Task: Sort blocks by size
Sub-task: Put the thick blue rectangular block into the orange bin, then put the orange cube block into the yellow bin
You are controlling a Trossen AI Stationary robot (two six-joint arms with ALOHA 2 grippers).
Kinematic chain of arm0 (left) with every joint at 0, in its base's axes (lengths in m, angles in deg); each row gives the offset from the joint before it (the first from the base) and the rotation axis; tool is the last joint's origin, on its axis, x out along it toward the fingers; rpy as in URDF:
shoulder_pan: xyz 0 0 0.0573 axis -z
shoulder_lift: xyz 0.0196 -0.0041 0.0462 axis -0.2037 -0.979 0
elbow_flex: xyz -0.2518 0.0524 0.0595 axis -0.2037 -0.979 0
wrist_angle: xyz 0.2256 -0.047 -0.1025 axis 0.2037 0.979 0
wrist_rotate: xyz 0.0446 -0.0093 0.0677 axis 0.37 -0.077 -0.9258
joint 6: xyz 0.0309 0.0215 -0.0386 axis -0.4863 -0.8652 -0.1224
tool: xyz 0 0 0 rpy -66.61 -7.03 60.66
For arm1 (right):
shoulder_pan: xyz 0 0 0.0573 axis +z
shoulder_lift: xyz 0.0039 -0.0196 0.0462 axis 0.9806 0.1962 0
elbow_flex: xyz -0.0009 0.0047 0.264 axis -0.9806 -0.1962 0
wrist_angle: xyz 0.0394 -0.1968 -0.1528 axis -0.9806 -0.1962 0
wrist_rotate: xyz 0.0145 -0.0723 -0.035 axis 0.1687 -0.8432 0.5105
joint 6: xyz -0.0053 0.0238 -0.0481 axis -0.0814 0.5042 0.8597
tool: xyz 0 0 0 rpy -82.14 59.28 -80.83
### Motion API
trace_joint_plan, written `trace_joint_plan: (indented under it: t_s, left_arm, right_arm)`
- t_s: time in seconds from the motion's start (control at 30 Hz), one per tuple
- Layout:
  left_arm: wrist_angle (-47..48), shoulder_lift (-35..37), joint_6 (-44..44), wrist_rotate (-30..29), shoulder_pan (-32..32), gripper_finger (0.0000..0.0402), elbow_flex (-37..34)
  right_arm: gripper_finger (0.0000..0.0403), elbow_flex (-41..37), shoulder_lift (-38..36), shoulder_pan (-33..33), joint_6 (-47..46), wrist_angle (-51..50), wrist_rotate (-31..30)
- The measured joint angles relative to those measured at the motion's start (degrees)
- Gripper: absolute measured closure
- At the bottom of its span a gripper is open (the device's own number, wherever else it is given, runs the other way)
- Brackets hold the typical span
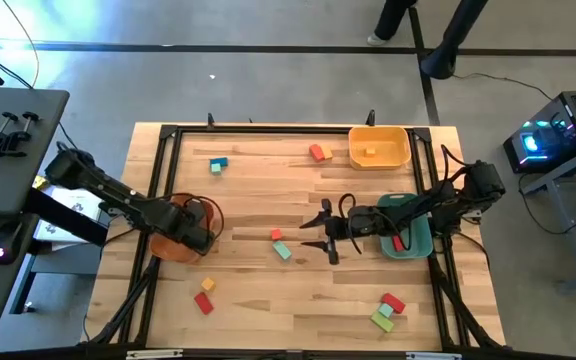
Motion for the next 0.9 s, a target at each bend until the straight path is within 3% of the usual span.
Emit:
trace_joint_plan:
  t_s: [0.13, 0.27, 0.5, 0.6, 0.7, 0.83, 0.9]
  left_arm:
    - [0.2, -0.4, -3.0, -0.4, -1.9, 0.0233, -0.1]
    - [1.1, -0.4, -5.9, -4.6, -4.2, 0.0203, 0.0]
    - [2.4, -0.4, -10.6, -11.4, -6.0, 0.0197, 4.7]
    - [1.2, -0.3, -13.4, -19.7, -5.0, 0.0204, 9.0]
    - [-5.4, -0.3, -18.2, -34.7, -2.4, 0.0209, 11.3]
    - [-23.0, -1.2, -26.0, -57.4, 0.5, 0.0213, 9.0]
    - [-34.1, -2.1, -34.5, -60.8, 0.5, 0.0214, 6.5]
  right_arm:
    - [0.0190, 0.0, 0.0, 0.0, 0.0, 0.0, 0.0]
    - [0.0190, 0.0, 0.0, 0.0, 0.0, 0.0, 0.0]
    - [0.0190, 0.0, 0.0, 0.0, 0.0, 0.0, 0.0]
    - [0.0190, 0.0, 0.0, 0.0, 0.4, 0.0, 0.0]
    - [0.0190, 0.0, -0.8, 0.0, 0.6, -0.3, 0.0]
    - [0.0190, 0.0, -4.9, 0.0, 0.8, -0.8, -1.5]
    - [0.0190, 0.0, -8.0, 0.4, 1.9, -3.2, -4.9]
